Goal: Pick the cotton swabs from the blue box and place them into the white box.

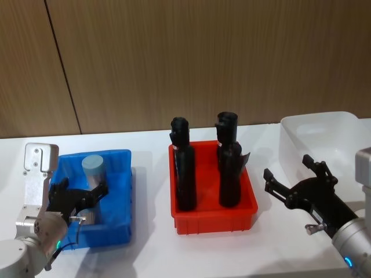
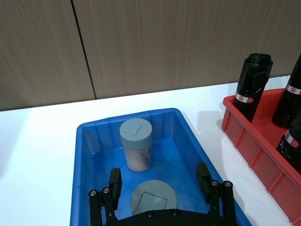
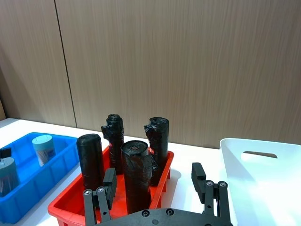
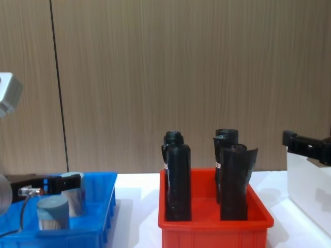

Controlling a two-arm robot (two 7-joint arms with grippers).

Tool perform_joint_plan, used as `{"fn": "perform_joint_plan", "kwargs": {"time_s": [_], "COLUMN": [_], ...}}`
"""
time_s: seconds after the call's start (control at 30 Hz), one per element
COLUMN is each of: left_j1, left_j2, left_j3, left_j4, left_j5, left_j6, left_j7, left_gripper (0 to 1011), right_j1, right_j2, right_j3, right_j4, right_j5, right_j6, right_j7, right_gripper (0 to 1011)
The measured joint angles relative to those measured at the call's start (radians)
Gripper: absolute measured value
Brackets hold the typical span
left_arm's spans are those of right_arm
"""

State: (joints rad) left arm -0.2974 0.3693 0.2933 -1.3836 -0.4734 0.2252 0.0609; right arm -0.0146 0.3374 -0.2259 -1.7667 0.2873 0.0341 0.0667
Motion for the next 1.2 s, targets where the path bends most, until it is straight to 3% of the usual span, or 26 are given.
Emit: {"fn": "perform_joint_plan", "kwargs": {"time_s": [0.9, 1.2], "left_j1": [-0.051, -0.06], "left_j2": [-0.022, -0.026], "left_j3": [-0.011, -0.012], "left_j4": [0.148, 0.181], "left_j5": [0.004, 0.004], "left_j6": [0.004, 0.003], "left_j7": [-0.085, -0.113], "left_gripper": [998, 784], "right_j1": [0.0, 0.0], "right_j2": [0.0, 0.0], "right_j3": [0.0, 0.0], "right_j4": [0.0, 0.0], "right_j5": [0.0, 0.0], "right_j6": [0.0, 0.0], "right_j7": [0.0, 0.0], "right_gripper": [1003, 1003]}}
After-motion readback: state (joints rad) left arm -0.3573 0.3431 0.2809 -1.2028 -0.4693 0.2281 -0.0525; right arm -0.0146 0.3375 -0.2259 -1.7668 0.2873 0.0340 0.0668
